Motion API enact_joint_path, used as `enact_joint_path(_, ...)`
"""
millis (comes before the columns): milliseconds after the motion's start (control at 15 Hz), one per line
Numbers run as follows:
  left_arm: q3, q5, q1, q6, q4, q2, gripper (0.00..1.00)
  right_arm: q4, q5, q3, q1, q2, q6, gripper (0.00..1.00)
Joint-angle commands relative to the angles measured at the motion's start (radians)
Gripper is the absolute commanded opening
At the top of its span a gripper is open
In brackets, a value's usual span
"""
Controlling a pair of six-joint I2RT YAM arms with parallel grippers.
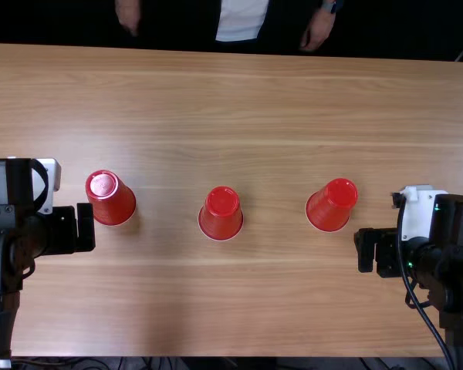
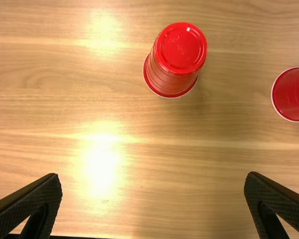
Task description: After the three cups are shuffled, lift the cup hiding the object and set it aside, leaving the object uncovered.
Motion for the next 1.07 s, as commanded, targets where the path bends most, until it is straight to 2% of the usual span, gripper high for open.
enact_joint_path(0,0.032,0.003,-0.008,0.003,0.010,0.011,1.00,0.007,-0.009,0.030,0.012,0.015,0.003,1.00)
enact_joint_path(133,0.033,0.006,-0.034,0.001,0.034,0.094,1.00,0.016,-0.009,0.024,0.012,0.013,0.008,1.00)
enact_joint_path(467,0.000,-0.005,-0.072,0.003,0.220,0.248,1.00,0.016,-0.009,0.011,0.013,0.012,0.012,1.00)
enact_joint_path(533,0.000,-0.010,-0.072,0.001,0.222,0.287,1.00,0.016,-0.009,0.005,0.013,0.009,0.012,1.00)
enact_joint_path(733,0.001,-0.049,-0.087,-0.003,0.246,0.388,1.00,0.016,-0.009,-0.028,0.013,0.003,0.014,1.00)
enact_joint_path(1000,0.006,-0.054,-0.097,-0.006,0.303,0.495,1.00,0.016,-0.009,-0.059,0.015,0.000,0.015,1.00)
